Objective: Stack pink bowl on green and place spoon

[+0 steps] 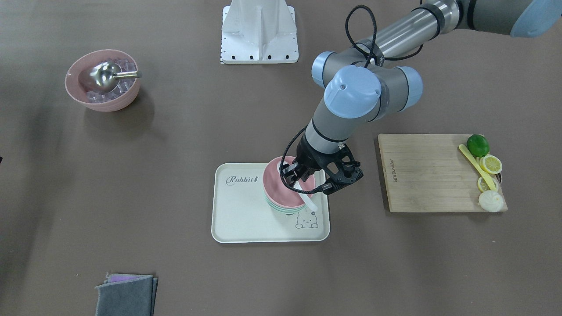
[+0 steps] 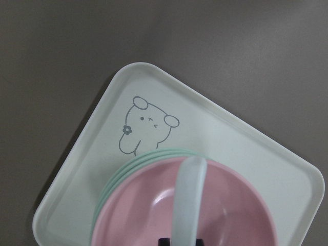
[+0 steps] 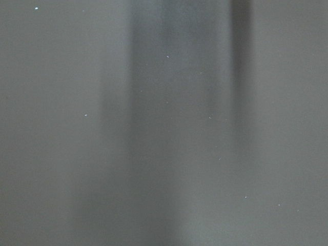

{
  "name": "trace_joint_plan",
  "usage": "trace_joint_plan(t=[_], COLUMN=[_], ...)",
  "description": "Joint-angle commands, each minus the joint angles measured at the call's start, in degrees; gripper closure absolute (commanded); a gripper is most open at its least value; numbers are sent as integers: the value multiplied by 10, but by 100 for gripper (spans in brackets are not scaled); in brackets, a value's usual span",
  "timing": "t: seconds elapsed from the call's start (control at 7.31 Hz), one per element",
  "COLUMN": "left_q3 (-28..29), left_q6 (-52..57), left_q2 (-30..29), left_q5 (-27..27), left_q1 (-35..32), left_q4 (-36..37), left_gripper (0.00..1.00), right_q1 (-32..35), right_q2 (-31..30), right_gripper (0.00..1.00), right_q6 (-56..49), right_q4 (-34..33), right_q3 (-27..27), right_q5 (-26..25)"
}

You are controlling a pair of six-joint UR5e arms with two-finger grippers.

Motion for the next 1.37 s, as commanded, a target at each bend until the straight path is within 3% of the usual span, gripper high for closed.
trace_joint_plan(t=[0.0, 0.27, 0.41, 0.55, 0.82, 1.09, 1.23], left_q3=[-50, -220, -280, -302, -278, -187, -172], left_q6=[58, 307, 421, 539, 808, 983, 1016], left_q2=[57, 245, 323, 390, 477, 493, 495], left_q5=[-1, 0, 0, -2, -42, -63, -63], left_q1=[-20, -70, -99, -145, -275, -380, -389], left_q4=[14, 81, 111, 111, 107, 106, 107], left_gripper=[2, 2, 2, 2, 2, 2, 2], right_q1=[6, 23, 34, 41, 54, 63, 63], right_q2=[-1, -2, -2, -3, -3, -4, -5], right_gripper=[0, 0, 0, 0, 0, 0, 0], right_q6=[-3, -34, -66, -69, -87, -117, -117], right_q4=[-1, 2, 2, 3, 3, 2, 3], right_q3=[-1, -22, -32, -35, -38, -39, -40], right_q5=[2, 2, 2, 2, 2, 2, 2])
